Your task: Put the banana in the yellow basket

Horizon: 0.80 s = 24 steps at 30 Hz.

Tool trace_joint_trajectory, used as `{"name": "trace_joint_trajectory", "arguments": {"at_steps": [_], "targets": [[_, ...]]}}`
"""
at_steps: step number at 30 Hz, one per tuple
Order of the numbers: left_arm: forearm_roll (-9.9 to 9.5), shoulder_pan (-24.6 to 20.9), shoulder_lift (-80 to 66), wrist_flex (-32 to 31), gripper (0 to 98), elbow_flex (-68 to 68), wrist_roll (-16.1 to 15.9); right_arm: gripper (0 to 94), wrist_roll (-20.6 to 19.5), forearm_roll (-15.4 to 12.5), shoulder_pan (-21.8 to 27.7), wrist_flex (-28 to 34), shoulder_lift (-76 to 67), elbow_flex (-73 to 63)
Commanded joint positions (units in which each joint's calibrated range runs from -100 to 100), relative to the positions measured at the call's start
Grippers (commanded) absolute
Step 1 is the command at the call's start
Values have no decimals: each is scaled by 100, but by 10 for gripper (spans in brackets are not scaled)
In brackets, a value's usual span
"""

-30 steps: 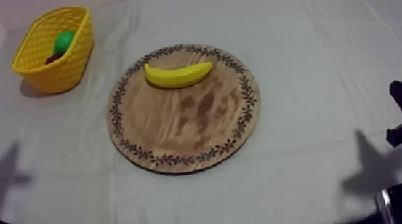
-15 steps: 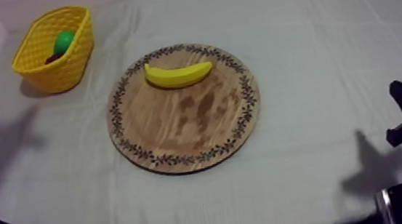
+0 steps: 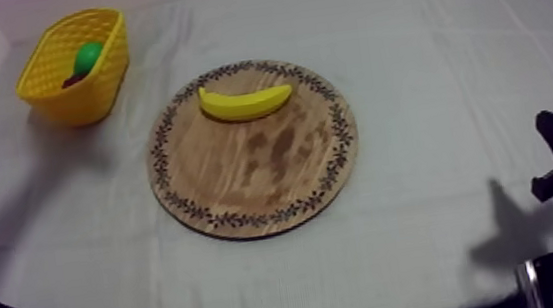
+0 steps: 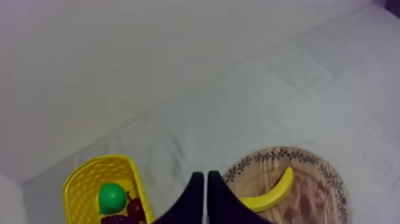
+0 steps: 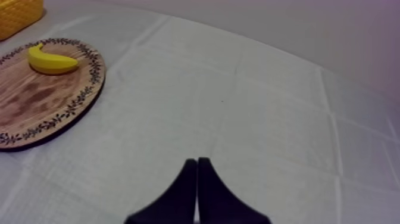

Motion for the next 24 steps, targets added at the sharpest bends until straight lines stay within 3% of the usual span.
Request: {"name": "trace_joint_trajectory", "arguments": {"at_steps": [1,5,19,24], "targets": [[-44,129,224,12,0,-16,-26,3,1,0,0,2,0,-3],[-67,281,563,29,0,-65,-178,3,1,0,0,2,0,-3],[-40,481,1438,-56,0,-199,-1218,3,1,0,0,2,0,-3],[-33,468,1624,-227,0,-188,-1388,3,1,0,0,2,0,-3]]}}
